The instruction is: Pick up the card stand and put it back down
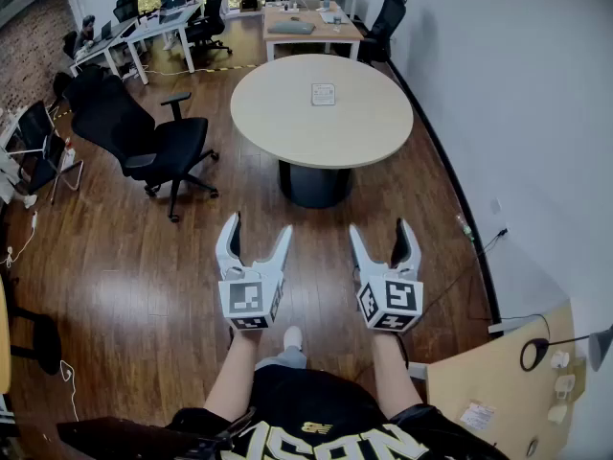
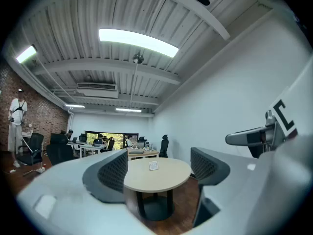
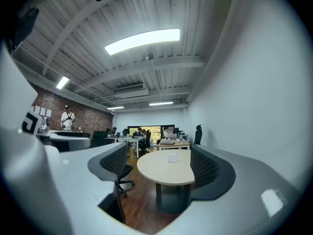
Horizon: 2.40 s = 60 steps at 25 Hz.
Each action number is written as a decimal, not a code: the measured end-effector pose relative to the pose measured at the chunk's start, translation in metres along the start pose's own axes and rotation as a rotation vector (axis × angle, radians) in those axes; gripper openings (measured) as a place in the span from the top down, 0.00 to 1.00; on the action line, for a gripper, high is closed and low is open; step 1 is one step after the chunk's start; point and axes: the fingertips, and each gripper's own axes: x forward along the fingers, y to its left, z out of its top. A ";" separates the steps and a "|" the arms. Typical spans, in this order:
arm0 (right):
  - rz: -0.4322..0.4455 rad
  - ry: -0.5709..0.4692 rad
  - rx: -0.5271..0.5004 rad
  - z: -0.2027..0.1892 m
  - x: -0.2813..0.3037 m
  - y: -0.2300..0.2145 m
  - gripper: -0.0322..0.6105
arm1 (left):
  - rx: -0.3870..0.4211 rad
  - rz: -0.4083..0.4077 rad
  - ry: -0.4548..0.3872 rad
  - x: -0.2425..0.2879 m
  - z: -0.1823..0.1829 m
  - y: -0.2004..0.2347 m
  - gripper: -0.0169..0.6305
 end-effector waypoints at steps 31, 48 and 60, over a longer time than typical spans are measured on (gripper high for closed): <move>0.208 -0.019 0.024 0.000 0.414 -0.141 0.40 | -0.033 0.069 0.041 0.419 -0.015 0.047 0.36; 0.162 -0.018 0.028 -0.007 0.586 -0.155 0.42 | -0.020 0.013 0.024 0.574 -0.035 0.133 0.38; 0.085 0.050 0.045 -0.039 0.662 -0.159 0.42 | -0.065 -0.095 0.096 0.654 -0.076 0.175 0.38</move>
